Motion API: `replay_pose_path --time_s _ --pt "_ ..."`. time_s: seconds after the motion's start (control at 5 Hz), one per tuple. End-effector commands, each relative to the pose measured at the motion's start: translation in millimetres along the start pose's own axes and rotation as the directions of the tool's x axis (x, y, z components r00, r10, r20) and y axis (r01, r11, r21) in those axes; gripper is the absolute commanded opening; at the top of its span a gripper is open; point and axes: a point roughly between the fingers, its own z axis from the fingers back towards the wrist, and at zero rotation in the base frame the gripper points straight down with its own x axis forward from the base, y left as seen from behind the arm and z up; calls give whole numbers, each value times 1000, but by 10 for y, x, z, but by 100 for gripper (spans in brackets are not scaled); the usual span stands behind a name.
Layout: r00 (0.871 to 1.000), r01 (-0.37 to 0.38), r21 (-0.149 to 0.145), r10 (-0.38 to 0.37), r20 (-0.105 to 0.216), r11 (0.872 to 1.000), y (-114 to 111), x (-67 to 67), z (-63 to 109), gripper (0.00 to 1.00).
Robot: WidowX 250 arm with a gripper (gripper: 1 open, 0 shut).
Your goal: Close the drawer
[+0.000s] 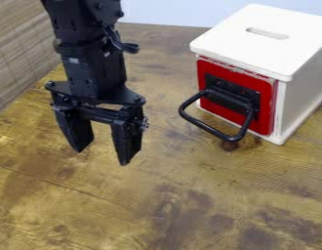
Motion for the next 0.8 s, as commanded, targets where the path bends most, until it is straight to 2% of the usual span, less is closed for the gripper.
replay_pose_path --time_s 0.0,0.2,0.4,0.6 --pt "1000 -28 -1 28 -4 1000 44 64 -11 100" --pt "998 -59 -11 59 0 998 155 62 39 100" --pt "998 -67 -23 67 19 997 266 51 185 100" --pt "999 -35 -7 35 39 999 208 128 270 100"
